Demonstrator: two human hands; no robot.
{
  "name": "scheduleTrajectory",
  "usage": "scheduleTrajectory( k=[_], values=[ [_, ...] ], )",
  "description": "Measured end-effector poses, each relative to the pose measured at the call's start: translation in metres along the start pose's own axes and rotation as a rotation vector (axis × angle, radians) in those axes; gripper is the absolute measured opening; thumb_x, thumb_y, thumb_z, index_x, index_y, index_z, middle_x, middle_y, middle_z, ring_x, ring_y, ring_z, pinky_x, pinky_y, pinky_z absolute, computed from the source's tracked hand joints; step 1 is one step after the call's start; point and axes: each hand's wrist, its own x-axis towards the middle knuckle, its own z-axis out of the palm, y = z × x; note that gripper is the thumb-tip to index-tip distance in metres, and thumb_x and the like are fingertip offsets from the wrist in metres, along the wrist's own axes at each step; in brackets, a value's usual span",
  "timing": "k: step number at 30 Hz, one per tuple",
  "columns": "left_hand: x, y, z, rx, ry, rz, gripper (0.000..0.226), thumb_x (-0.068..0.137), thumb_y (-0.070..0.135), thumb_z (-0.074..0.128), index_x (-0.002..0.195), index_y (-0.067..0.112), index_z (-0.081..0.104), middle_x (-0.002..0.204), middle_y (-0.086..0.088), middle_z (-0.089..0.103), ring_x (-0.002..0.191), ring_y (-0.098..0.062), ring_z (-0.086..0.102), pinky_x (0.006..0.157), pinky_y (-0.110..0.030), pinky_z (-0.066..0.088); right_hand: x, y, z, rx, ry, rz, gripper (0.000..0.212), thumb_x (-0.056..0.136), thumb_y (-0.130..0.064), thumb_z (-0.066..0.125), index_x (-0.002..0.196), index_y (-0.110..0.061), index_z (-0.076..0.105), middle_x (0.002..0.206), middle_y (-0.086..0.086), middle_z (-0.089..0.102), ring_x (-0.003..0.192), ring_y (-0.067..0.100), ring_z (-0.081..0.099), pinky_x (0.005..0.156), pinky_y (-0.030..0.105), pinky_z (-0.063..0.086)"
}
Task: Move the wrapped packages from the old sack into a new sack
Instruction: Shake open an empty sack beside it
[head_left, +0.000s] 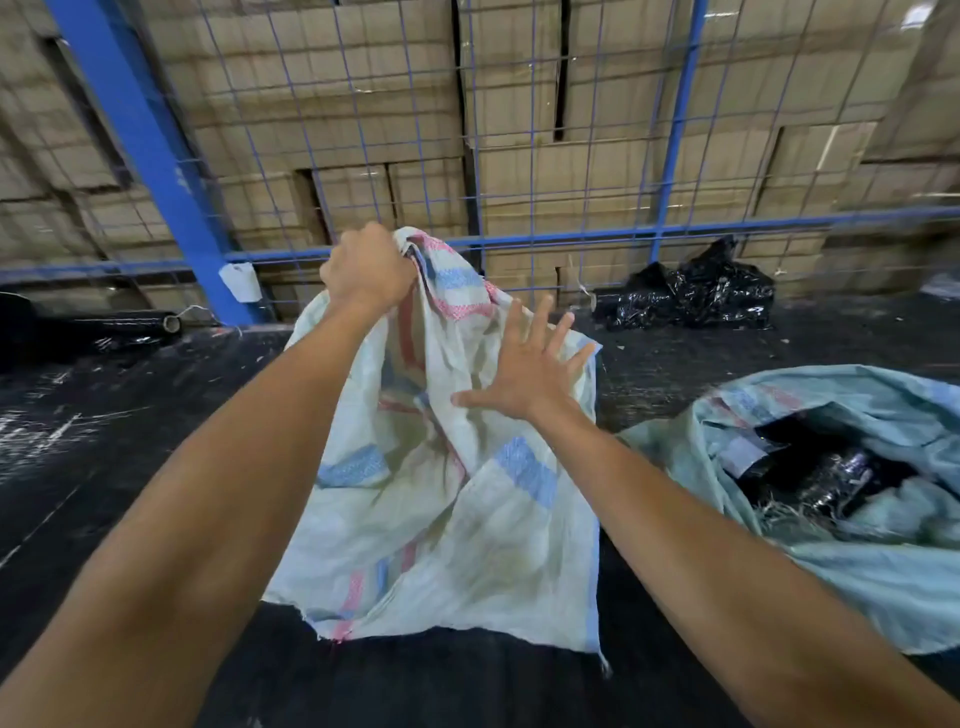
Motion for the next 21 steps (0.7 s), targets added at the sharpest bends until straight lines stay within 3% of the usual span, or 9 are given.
scheduleTrajectory(
  k=[4, 6, 9, 12, 15, 17, 18, 20, 21],
  values=[
    [0.015, -0.017, -0.023, -0.164, 0.092, -0.145, 0.043, 0.089, 0.03, 0.054, 0.123, 0.002, 0.059, 0.129, -0.025, 0.059, 0.119, -0.045, 0.056, 0.095, -0.049, 0.047, 0.003, 0.028, 0.026, -0.027, -0.085, 0.241, 0.107, 0.087, -0.045, 0.065, 0.156, -0.022, -0.014, 0.163, 0.013, -0.018, 0.145, 0.053, -0.006, 0.104, 0.08, 0.002],
    [0.018, -0.032, -0.028, -0.174, 0.14, -0.189, 0.043, 0.089, 0.031, 0.055, 0.121, 0.003, 0.06, 0.128, -0.024, 0.06, 0.118, -0.045, 0.057, 0.094, -0.049, 0.048, 0.005, 0.04, 0.03, 0.076, -0.143, 0.324, 0.108, 0.089, -0.045, 0.064, 0.155, -0.024, -0.018, 0.162, 0.014, -0.019, 0.145, 0.053, -0.006, 0.102, 0.082, 0.006],
    [0.01, -0.035, -0.027, -0.269, 0.087, -0.222, 0.04, 0.091, 0.028, 0.056, 0.121, 0.001, 0.058, 0.129, -0.024, 0.059, 0.118, -0.043, 0.056, 0.093, -0.046, 0.048, 0.008, 0.014, 0.025, 0.38, -0.082, 0.399, 0.123, 0.077, -0.055, 0.074, 0.155, -0.027, -0.017, 0.162, 0.011, -0.022, 0.147, 0.048, -0.003, 0.105, 0.078, 0.013],
    [0.001, -0.026, -0.017, -0.455, -0.006, -0.15, 0.027, 0.089, 0.018, 0.054, 0.106, -0.001, 0.059, 0.109, -0.021, 0.063, 0.095, -0.038, 0.059, 0.073, -0.038, 0.045, 0.016, -0.01, 0.031, 0.788, -0.067, 0.469, 0.103, 0.084, -0.047, 0.069, 0.157, -0.024, -0.001, 0.162, 0.016, 0.012, 0.141, 0.044, 0.029, 0.112, 0.061, 0.027],
    [0.005, -0.047, -0.025, -0.562, 0.029, -0.159, 0.015, 0.089, 0.011, 0.052, 0.094, 0.0, 0.061, 0.084, -0.011, 0.061, 0.08, -0.027, 0.052, 0.066, -0.034, 0.04, 0.003, -0.002, 0.018, 0.994, 0.019, 0.539, 0.049, 0.098, -0.027, 0.054, 0.141, -0.006, 0.045, 0.139, 0.012, 0.052, 0.127, 0.032, 0.052, 0.104, 0.037, 0.045],
    [0.01, -0.084, -0.032, -0.481, 0.087, -0.248, 0.03, 0.091, 0.016, 0.052, 0.111, -0.002, 0.064, 0.105, -0.02, 0.066, 0.099, -0.034, 0.06, 0.081, -0.038, 0.048, 0.009, 0.015, 0.014, 0.889, -0.09, 0.528, 0.029, 0.099, -0.021, 0.055, 0.123, -0.005, 0.055, 0.125, 0.011, 0.057, 0.115, 0.025, 0.058, 0.094, 0.024, 0.047],
    [0.012, -0.109, -0.032, -0.402, 0.099, -0.324, 0.038, 0.091, 0.021, 0.052, 0.12, -0.001, 0.061, 0.119, -0.024, 0.064, 0.111, -0.039, 0.059, 0.091, -0.041, 0.048, 0.008, 0.024, 0.009, 0.981, -0.183, 0.566, 0.013, 0.1, -0.016, 0.051, 0.106, -0.006, 0.057, 0.106, 0.011, 0.059, 0.097, 0.023, 0.061, 0.081, 0.021, 0.05],
    [0.008, -0.147, -0.031, -0.265, 0.093, -0.473, 0.046, 0.09, 0.028, 0.052, 0.128, 0.001, 0.056, 0.13, -0.026, 0.058, 0.121, -0.044, 0.055, 0.1, -0.048, 0.046, 0.01, 0.036, 0.009, 1.186, -0.292, 0.535, 0.026, 0.101, -0.01, 0.039, 0.079, -0.005, 0.051, 0.074, 0.014, 0.053, 0.063, 0.025, 0.053, 0.055, 0.027, 0.047],
    [0.006, -0.156, -0.029, -0.235, 0.085, -0.506, 0.048, 0.089, 0.029, 0.052, 0.128, 0.002, 0.056, 0.131, -0.026, 0.058, 0.121, -0.044, 0.056, 0.1, -0.049, 0.046, 0.008, 0.038, 0.006, 1.194, -0.357, 0.55, 0.023, 0.097, -0.012, 0.043, 0.079, -0.003, 0.055, 0.074, 0.016, 0.057, 0.063, 0.028, 0.056, 0.055, 0.03, 0.048]
  ],
)
